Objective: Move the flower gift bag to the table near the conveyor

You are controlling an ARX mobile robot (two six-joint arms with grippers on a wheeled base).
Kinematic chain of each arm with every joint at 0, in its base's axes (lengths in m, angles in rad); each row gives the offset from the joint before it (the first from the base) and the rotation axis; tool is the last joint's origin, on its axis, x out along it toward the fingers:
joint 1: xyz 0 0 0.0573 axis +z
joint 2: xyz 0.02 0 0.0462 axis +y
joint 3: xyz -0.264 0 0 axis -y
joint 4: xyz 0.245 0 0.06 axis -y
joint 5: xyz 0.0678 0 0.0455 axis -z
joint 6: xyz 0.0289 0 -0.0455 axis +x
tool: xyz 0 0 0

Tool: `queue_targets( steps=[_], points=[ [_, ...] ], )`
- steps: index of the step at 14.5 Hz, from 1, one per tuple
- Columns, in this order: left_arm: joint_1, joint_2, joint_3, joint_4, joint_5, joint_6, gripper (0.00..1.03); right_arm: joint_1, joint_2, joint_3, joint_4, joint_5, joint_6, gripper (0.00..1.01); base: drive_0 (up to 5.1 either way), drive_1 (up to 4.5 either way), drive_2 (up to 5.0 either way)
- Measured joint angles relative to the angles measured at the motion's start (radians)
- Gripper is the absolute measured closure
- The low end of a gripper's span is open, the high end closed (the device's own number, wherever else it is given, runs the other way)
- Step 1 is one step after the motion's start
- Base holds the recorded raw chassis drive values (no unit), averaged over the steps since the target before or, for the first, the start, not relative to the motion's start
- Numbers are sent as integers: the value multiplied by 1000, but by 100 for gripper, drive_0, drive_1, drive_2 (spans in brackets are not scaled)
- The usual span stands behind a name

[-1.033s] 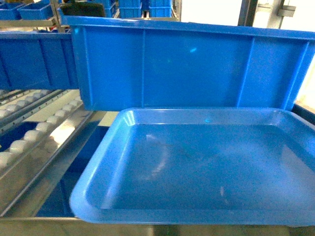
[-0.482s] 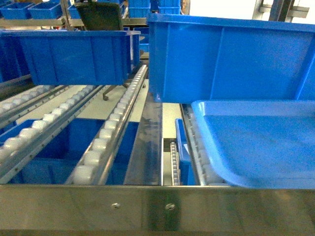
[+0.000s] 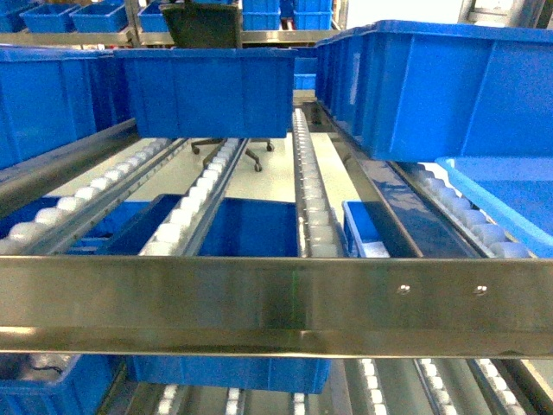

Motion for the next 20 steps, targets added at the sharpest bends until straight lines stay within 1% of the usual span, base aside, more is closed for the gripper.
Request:
queue_targets(
  steps=[20],
  points=[
    [0, 0, 0, -1, 0, 0, 101, 0, 0, 0, -2, 0, 0, 99, -466, 57, 392]
  ],
)
